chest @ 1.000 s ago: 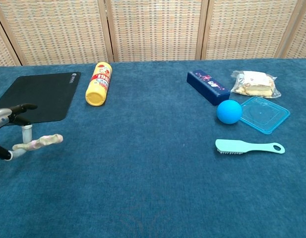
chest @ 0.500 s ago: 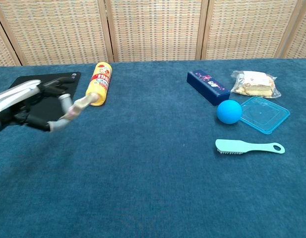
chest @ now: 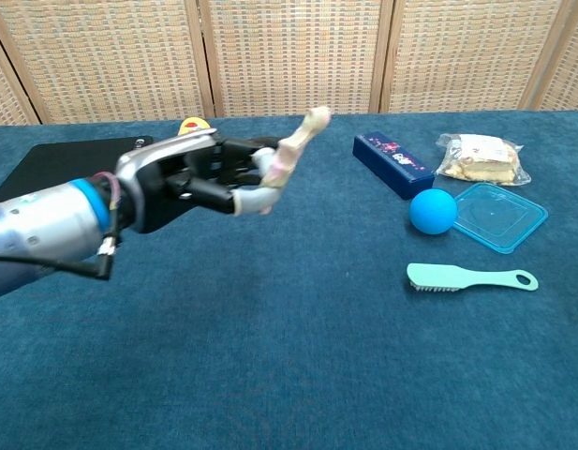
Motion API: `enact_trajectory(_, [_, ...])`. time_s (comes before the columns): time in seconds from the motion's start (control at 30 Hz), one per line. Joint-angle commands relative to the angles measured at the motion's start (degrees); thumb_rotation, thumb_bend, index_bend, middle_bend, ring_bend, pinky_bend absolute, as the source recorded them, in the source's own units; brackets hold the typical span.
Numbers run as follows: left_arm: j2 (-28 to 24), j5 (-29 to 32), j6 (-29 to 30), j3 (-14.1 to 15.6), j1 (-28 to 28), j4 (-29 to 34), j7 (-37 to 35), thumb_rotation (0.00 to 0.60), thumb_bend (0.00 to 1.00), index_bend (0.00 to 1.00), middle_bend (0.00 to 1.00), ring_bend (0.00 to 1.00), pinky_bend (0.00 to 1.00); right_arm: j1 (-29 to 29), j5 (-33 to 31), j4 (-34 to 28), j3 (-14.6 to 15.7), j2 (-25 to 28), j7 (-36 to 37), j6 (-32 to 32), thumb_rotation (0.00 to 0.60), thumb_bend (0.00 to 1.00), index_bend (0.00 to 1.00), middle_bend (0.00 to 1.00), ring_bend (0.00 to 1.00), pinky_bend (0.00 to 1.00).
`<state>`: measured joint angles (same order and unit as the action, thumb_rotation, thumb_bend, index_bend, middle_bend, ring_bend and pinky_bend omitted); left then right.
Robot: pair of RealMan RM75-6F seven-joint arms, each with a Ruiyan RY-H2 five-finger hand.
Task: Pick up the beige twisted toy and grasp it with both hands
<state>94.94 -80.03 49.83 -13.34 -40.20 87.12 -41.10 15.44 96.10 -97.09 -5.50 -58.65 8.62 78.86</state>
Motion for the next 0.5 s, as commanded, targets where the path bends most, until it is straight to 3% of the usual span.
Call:
enact_trajectory(0.03, [1.5, 2.3, -1.6, -1.7, -1.8, 0.9, 0.9, 0.600, 0.55, 0.75, 0.00, 0.00, 0.00, 3.6, 2.1, -2.0, -0.8, 1.8, 5.7, -2.7, 0.600, 0.00, 0.20, 0.00, 0.00, 0.00])
enact_trajectory(0.23, [3.8, 7.2, -4.2, -3.7, -4.6, 1.6, 4.5, 0.600, 0.55, 0.76, 0.00, 0.00, 0.00, 8.5, 5.0, -2.6, -2.2, 1.1, 12.0, -4.3, 0.600, 0.06, 0.32, 0.00, 0.00, 0.00])
enact_trajectory(0.5, [4.8, 11.2, -5.9, -4.5, -6.6, 2.6, 8.9, 0.600, 0.55, 0.76, 0.00, 0.00, 0.00, 14.0, 9.0, 0.9, -3.5, -2.9, 9.1, -5.5, 0.600, 0.10, 0.40, 0.07, 0.00, 0.00])
